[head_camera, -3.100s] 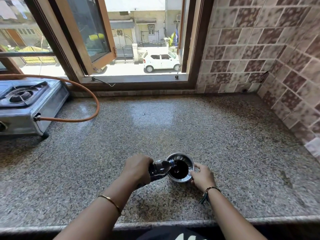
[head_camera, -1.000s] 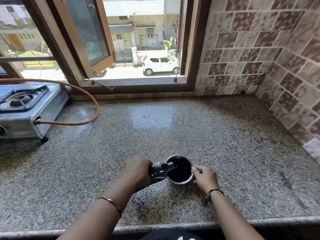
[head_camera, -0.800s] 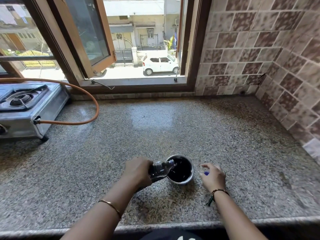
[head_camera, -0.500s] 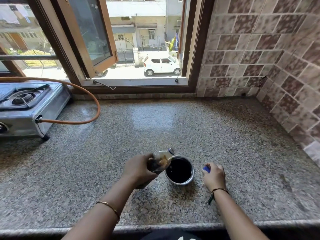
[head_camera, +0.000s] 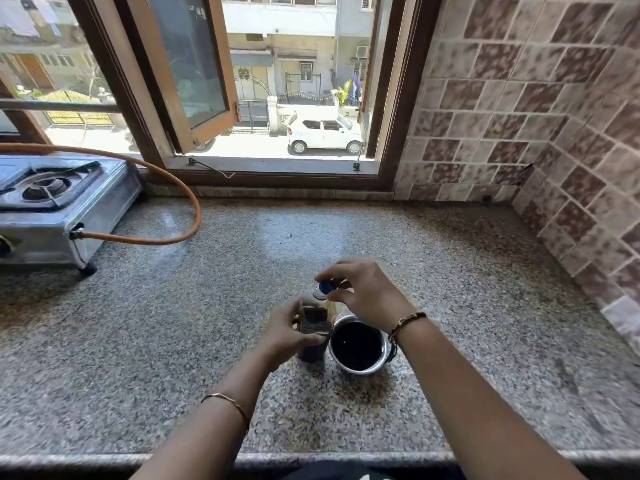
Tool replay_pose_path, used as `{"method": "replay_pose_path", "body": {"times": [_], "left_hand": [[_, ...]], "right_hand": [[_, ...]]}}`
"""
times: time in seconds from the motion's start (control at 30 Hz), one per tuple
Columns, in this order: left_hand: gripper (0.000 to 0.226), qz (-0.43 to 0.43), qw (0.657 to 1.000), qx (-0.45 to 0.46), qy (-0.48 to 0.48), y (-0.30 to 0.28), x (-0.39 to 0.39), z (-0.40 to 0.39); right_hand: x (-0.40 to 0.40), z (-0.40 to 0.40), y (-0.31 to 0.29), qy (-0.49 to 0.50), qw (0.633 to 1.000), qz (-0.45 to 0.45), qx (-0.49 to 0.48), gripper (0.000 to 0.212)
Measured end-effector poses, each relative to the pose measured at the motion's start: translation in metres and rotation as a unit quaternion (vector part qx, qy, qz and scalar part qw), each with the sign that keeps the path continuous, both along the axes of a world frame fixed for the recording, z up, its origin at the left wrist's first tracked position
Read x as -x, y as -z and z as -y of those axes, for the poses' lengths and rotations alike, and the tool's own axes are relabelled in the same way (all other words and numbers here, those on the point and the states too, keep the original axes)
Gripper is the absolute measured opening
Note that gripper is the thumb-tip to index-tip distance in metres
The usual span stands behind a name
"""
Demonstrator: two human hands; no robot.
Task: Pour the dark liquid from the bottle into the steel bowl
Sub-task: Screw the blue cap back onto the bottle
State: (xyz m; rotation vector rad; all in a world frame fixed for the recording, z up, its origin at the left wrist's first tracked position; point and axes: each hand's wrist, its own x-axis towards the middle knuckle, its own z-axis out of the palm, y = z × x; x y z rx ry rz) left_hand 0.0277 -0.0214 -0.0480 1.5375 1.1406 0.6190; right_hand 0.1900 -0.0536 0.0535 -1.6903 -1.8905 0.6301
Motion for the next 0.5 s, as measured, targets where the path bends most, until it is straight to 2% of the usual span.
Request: {"method": "replay_pose_path", "body": {"times": [0.07, 0.17, 0.2, 0.3, 0.43, 0.5], "left_hand": [[0.052, 0.014, 1.000, 0.011, 0.006, -0.001, 0.003, -0.001], [0.079, 0.043, 0.999, 0.026, 0.003, -0.001, 0.014, -0.003], [0.079, 0.039, 0.999, 0.021, 0.011, -0.003, 0.012, -0.004], [0.062, 0.025, 0.999, 0.017, 0.021, -0.009, 0.011, -0.004], [0.061, 0.012, 0.999, 0.018, 0.038, -0.011, 0.008, -0.008], [0.056, 0.014, 0.999, 0.022, 0.031, -0.013, 0.007, -0.007]], "right_hand": [[0.006, -0.001, -0.002, -0.034, 0.999, 0.016, -0.002, 0.033], [0.023, -0.005, -0.007, -0.084, 0.995, 0.058, 0.009, 0.037], [0.025, -0.006, -0.009, -0.092, 0.993, 0.072, 0.012, 0.039], [0.031, -0.008, -0.014, -0.106, 0.986, 0.120, 0.037, 0.035], [0.036, -0.013, -0.024, -0.061, 0.975, 0.202, 0.061, 0.012], [0.043, -0.013, -0.026, -0.041, 0.962, 0.260, 0.066, 0.023]]}}
